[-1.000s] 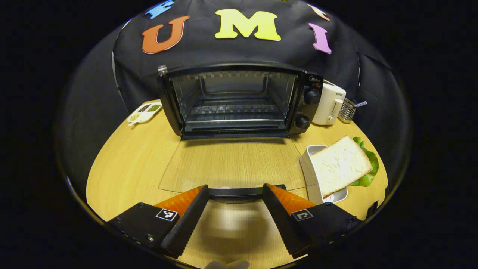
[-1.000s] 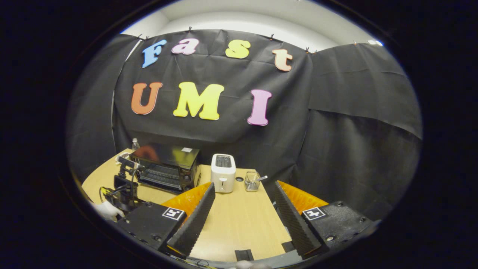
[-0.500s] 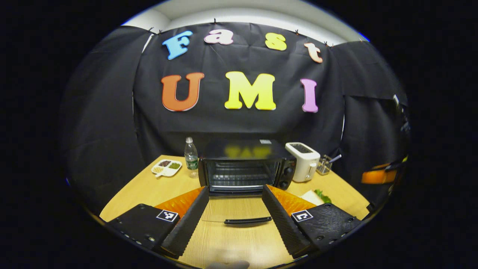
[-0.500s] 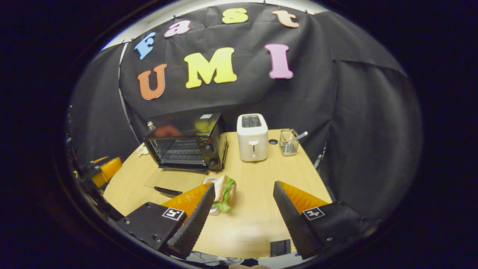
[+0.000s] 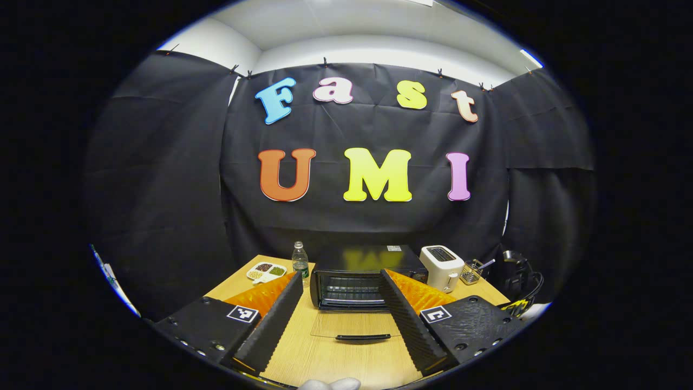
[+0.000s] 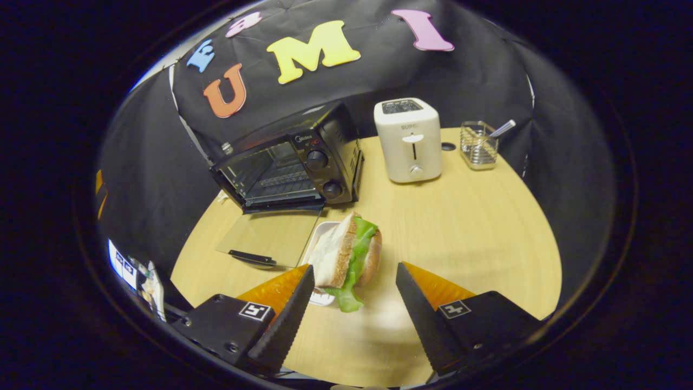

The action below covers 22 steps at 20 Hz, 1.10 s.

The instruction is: Open the electric oven with the left hand, put the food in, and close the electric oven.

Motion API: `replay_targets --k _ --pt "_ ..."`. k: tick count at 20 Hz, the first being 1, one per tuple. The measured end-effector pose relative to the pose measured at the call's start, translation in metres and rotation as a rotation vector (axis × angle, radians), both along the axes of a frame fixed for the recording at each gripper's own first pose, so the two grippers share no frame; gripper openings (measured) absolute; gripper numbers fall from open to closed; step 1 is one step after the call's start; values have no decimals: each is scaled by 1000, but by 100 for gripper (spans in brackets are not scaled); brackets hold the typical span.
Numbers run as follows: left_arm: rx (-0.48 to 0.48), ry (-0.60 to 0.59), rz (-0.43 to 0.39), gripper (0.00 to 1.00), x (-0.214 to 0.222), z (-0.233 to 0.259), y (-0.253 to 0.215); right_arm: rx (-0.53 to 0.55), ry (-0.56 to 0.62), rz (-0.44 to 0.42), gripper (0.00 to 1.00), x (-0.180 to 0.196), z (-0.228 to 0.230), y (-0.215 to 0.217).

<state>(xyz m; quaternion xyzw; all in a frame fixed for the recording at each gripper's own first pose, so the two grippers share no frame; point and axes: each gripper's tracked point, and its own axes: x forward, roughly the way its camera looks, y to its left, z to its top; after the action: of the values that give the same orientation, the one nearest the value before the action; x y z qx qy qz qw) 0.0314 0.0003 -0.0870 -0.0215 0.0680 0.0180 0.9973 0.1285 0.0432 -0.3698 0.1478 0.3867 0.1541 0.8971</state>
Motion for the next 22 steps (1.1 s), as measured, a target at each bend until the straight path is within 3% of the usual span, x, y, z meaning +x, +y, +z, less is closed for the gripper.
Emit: replay_targets --k 3,4,5,6,7,9,10,11,12,13,14,15,16,22 --pt "1 19 30 93 0 2 -2 36 23 -2 95 21 -11 4" --pt "6 21 40 93 0 2 -3 55 38 0 83 25 -14 5" --pt "10 26 48 93 1 3 -3 85 60 4 90 25 -15 8" --pt "15 31 63 93 1 4 -3 111 77 -8 70 28 -15 7" --pt "21 32 74 93 3 5 -4 147 92 -10 72 28 -15 8" --pt "39 45 106 93 3 6 -3 220 118 -16 48 30 -12 12" --pt "43 52 119 93 2 5 -4 248 123 -12 42 31 -10 14" --pt "44 55 130 93 1 5 -4 260 127 -3 42 29 -9 15" --pt "41 58 141 93 1 4 -4 263 127 6 31 29 -6 14" --pt "41 55 144 93 0 5 -3 251 112 6 38 27 -1 14" --pt "48 58 152 93 -1 5 2 243 86 2 29 27 8 12" --pt "58 57 153 93 -4 4 7 243 61 -11 29 26 20 11" --pt "71 50 155 93 -5 7 10 251 32 -32 38 26 34 11" --pt "77 34 77 94 -18 9 18 352 -153 -186 38 15 102 56"
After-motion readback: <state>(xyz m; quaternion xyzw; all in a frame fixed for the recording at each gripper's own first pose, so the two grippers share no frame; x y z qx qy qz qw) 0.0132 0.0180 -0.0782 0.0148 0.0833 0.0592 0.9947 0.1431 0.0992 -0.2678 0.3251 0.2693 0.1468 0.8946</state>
